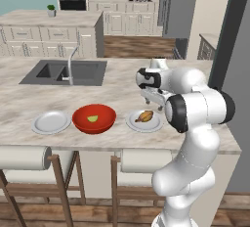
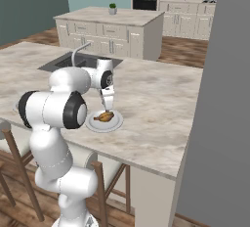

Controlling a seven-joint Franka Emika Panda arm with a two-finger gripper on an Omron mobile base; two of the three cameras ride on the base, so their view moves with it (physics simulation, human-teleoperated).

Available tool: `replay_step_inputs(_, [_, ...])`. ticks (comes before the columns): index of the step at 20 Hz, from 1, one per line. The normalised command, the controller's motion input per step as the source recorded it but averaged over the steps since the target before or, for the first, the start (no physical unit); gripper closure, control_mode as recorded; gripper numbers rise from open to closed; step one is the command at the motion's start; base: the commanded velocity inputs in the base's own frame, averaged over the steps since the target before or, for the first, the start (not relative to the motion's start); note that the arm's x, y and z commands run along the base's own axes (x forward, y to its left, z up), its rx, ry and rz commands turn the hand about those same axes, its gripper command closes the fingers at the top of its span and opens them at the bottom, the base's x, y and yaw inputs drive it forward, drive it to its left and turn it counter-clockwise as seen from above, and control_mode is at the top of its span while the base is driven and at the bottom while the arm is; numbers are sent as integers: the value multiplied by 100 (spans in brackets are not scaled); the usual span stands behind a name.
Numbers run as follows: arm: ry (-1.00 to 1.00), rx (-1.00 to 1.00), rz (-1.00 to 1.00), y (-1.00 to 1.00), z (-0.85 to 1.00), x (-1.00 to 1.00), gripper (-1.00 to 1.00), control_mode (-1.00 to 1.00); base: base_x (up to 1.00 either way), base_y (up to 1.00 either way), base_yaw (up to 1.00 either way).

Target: Pick the chicken drumstick and lemon wedge from their plates and place them in the bowl. Then put the bowl in the fridge.

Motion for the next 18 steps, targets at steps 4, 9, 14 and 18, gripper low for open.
replay_step_inputs(4, [0,2,0,28,-28,23,-100,-100,0,0,0])
replay_step_inputs(9, [0,1,0,6,-37,11,-100,-100,0,0,0])
replay_step_inputs(14, [3,4,0,0,-26,23,-100,-100,0,0,0])
replay_step_inputs(18, [6,1,0,0,-17,37,-100,-100,0,0,0])
